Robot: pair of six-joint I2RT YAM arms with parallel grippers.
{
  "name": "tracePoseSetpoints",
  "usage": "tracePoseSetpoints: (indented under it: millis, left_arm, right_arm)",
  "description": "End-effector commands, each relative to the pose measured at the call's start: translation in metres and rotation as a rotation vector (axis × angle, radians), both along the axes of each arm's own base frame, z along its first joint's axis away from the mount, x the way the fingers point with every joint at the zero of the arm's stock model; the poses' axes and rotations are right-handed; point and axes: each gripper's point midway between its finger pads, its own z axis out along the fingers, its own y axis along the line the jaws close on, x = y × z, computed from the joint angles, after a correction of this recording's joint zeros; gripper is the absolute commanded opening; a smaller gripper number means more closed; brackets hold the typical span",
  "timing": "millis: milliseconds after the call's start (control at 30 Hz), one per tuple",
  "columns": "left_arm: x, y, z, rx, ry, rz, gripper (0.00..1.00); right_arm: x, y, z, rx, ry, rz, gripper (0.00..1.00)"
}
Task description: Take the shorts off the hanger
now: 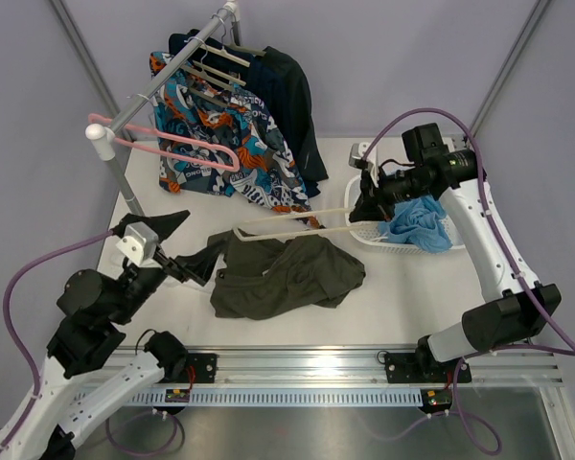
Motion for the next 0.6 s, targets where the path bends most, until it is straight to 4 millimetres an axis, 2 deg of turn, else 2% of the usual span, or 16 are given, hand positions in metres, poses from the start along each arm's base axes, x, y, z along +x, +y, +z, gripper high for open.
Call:
tracePoseSetpoints:
  millis: [0, 33, 100, 133, 167, 233, 267, 300, 367, 400, 567]
  left_arm:
    - [0.005, 0.017, -0.022, -0.042, 0.094, 0.097, 0.99]
    - [0.004, 0.02, -0.03, -0.056, 0.126, 0.106, 0.99]
    - [-0.001, 0.024, -0.034, -0.082, 0.144, 0.11, 0.99]
    - [-0.004, 0.029, -0.039, -0.11, 0.16, 0.119, 0.99]
    - [-0.007, 0.031, -0.039, -0.127, 0.163, 0.121, 0.99]
    - [-0.013, 0.039, -0.039, -0.166, 0.16, 0.129, 0.99]
    - [-0.015, 0.04, -0.042, -0.181, 0.175, 0.13, 0.99]
    - [-0.017, 0.042, -0.043, -0.192, 0.178, 0.129, 0.99]
    - [-0.022, 0.047, -0.045, -0.221, 0.182, 0.132, 0.99]
    - [-0.023, 0.048, -0.046, -0.225, 0.185, 0.134, 0.99]
    - [-0.023, 0.048, -0.063, -0.221, 0.24, 0.142, 0.99]
  right_arm:
    - [0.023, 0.015, 0.034, 0.096, -0.027, -0.094, 0.0]
    - [0.039, 0.016, 0.041, 0.107, -0.08, -0.134, 0.0]
    - [0.056, 0.019, 0.049, 0.143, -0.044, -0.238, 0.0]
    - [0.074, 0.018, 0.057, 0.151, -0.099, -0.292, 0.0]
    - [0.082, 0.02, 0.06, 0.175, -0.047, -0.366, 0.0]
    - [0.096, 0.026, 0.077, 0.217, -0.071, -0.393, 0.0]
    - [0.101, 0.032, 0.076, 0.227, -0.039, -0.4, 0.0]
    - [0.1, 0.04, 0.087, 0.247, -0.051, -0.375, 0.0]
    - [0.102, 0.054, 0.085, 0.246, -0.026, -0.346, 0.0]
    - [0.102, 0.061, 0.093, 0.254, -0.04, -0.33, 0.0]
    - [0.093, 0.104, 0.106, 0.269, -0.031, -0.27, 0.0]
